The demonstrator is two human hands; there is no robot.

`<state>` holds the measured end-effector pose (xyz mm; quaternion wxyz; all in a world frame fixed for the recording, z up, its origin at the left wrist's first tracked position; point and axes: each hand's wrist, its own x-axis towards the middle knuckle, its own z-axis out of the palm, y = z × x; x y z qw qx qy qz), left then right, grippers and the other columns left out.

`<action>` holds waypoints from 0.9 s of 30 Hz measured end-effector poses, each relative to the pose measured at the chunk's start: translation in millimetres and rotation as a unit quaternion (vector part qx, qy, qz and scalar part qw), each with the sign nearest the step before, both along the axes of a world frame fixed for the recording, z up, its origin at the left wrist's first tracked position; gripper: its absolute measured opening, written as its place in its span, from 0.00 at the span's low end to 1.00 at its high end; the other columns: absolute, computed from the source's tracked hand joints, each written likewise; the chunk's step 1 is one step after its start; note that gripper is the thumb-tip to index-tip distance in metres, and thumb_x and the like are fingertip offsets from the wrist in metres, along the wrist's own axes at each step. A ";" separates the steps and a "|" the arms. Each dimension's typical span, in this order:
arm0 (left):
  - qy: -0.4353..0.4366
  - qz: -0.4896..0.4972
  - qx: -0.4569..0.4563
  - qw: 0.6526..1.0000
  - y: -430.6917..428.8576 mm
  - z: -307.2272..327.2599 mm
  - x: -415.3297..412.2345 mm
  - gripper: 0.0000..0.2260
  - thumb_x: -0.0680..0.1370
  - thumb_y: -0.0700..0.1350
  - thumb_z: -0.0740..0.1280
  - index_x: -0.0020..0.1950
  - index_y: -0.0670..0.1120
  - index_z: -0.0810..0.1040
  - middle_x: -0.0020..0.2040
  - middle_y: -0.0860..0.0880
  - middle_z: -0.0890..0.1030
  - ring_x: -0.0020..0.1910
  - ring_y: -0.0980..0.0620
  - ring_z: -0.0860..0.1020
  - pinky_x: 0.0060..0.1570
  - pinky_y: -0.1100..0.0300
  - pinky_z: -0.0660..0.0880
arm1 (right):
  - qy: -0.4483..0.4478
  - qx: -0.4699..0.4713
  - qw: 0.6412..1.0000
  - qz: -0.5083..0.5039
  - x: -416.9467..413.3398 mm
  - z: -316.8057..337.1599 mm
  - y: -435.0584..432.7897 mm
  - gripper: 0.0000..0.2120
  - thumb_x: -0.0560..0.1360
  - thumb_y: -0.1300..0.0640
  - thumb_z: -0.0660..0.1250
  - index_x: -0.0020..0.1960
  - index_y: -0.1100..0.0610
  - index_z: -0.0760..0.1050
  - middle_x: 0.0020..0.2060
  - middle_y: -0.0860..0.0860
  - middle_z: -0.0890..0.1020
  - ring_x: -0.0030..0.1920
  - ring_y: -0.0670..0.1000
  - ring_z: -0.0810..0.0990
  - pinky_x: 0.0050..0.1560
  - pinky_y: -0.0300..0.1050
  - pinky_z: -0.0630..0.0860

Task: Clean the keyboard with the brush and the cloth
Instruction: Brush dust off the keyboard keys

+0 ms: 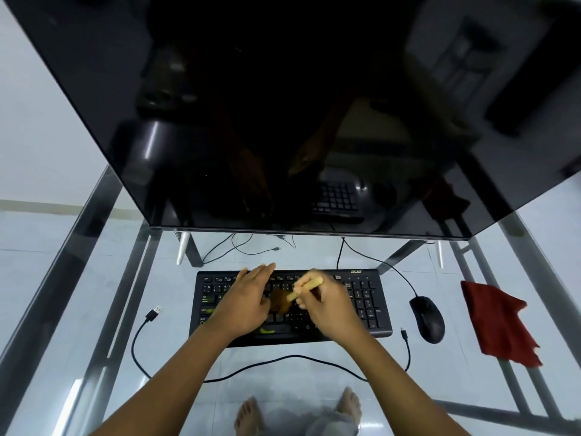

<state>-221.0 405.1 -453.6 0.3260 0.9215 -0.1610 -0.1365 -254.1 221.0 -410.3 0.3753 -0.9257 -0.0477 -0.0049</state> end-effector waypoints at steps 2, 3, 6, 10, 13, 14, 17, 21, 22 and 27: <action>-0.004 0.020 -0.010 1.000 2.0 2.6 -0.2 0.29 0.79 0.39 0.60 0.78 0.47 0.55 0.77 0.48 0.59 0.77 0.47 0.53 0.73 0.60 0.48 | -0.035 0.032 0.995 -0.085 6.3 0.5 1.7 0.05 0.77 0.62 0.66 0.44 0.54 0.77 0.42 0.48 0.81 0.41 0.43 0.80 0.46 0.36 0.77; -0.006 0.029 -0.016 0.999 2.7 3.0 -0.7 0.28 0.79 0.39 0.60 0.78 0.47 0.55 0.77 0.48 0.59 0.77 0.48 0.54 0.73 0.60 0.50 | -0.036 0.037 0.994 -0.099 6.8 2.7 1.5 0.05 0.77 0.63 0.66 0.44 0.55 0.76 0.42 0.50 0.82 0.41 0.44 0.81 0.45 0.36 0.77; 0.001 0.022 -0.018 1.000 6.9 4.1 -2.3 0.29 0.78 0.36 0.60 0.78 0.45 0.56 0.77 0.47 0.60 0.76 0.48 0.54 0.72 0.62 0.48 | -0.003 0.014 0.999 -0.037 4.9 -5.0 9.7 0.05 0.78 0.64 0.63 0.45 0.60 0.76 0.38 0.55 0.85 0.39 0.53 0.84 0.45 0.47 0.82; 0.033 0.016 -0.011 0.999 10.9 2.3 1.1 0.31 0.77 0.38 0.61 0.78 0.49 0.55 0.78 0.47 0.56 0.77 0.48 0.52 0.74 0.56 0.52 | -0.013 0.017 0.992 -0.125 8.7 -2.5 -3.6 0.07 0.77 0.62 0.66 0.43 0.52 0.76 0.39 0.51 0.84 0.40 0.51 0.83 0.43 0.44 0.80; 0.027 -0.002 0.006 1.000 4.1 5.0 2.4 0.29 0.78 0.43 0.62 0.78 0.48 0.55 0.78 0.48 0.57 0.77 0.46 0.51 0.74 0.55 0.46 | 0.009 -0.009 0.996 -0.084 4.8 -0.9 -12.3 0.04 0.78 0.63 0.65 0.46 0.60 0.77 0.40 0.54 0.85 0.42 0.51 0.85 0.47 0.41 0.81; 0.021 -0.012 0.010 1.000 -0.6 6.1 2.5 0.29 0.78 0.44 0.61 0.78 0.48 0.55 0.78 0.48 0.56 0.77 0.46 0.50 0.74 0.55 0.44 | 0.023 -0.015 0.996 -0.087 3.4 3.9 -14.6 0.04 0.78 0.63 0.65 0.45 0.60 0.77 0.39 0.51 0.84 0.42 0.46 0.83 0.46 0.35 0.79; 0.004 -0.042 0.013 0.999 -17.4 4.7 2.9 0.28 0.79 0.44 0.60 0.78 0.46 0.55 0.78 0.47 0.57 0.77 0.50 0.50 0.74 0.55 0.41 | -0.012 0.000 0.980 -0.197 5.6 12.0 -32.5 0.06 0.76 0.64 0.66 0.44 0.56 0.78 0.41 0.47 0.81 0.42 0.38 0.80 0.44 0.28 0.72; -0.030 -0.037 0.002 0.999 -38.9 2.3 5.1 0.25 0.79 0.39 0.59 0.76 0.43 0.59 0.74 0.45 0.64 0.76 0.50 0.57 0.75 0.53 0.42 | 0.054 -0.006 0.996 -0.066 -3.8 13.8 -34.3 0.03 0.78 0.63 0.64 0.47 0.60 0.76 0.39 0.54 0.86 0.42 0.52 0.85 0.50 0.48 0.82; -0.030 -0.029 0.003 0.999 -43.1 2.6 5.7 0.25 0.78 0.37 0.59 0.76 0.43 0.60 0.74 0.44 0.64 0.75 0.50 0.58 0.75 0.52 0.43 | 0.059 0.003 0.996 -0.067 -6.4 14.4 -33.0 0.03 0.78 0.63 0.65 0.47 0.58 0.77 0.39 0.52 0.85 0.41 0.50 0.84 0.49 0.48 0.81; -0.025 0.009 0.016 1.000 -53.1 -1.6 8.0 0.26 0.78 0.35 0.58 0.76 0.43 0.60 0.74 0.44 0.65 0.75 0.50 0.58 0.76 0.53 0.44 | 0.020 -0.018 0.999 -0.031 -34.0 6.2 -35.8 0.07 0.77 0.64 0.63 0.43 0.56 0.75 0.36 0.49 0.85 0.36 0.47 0.83 0.42 0.47 0.80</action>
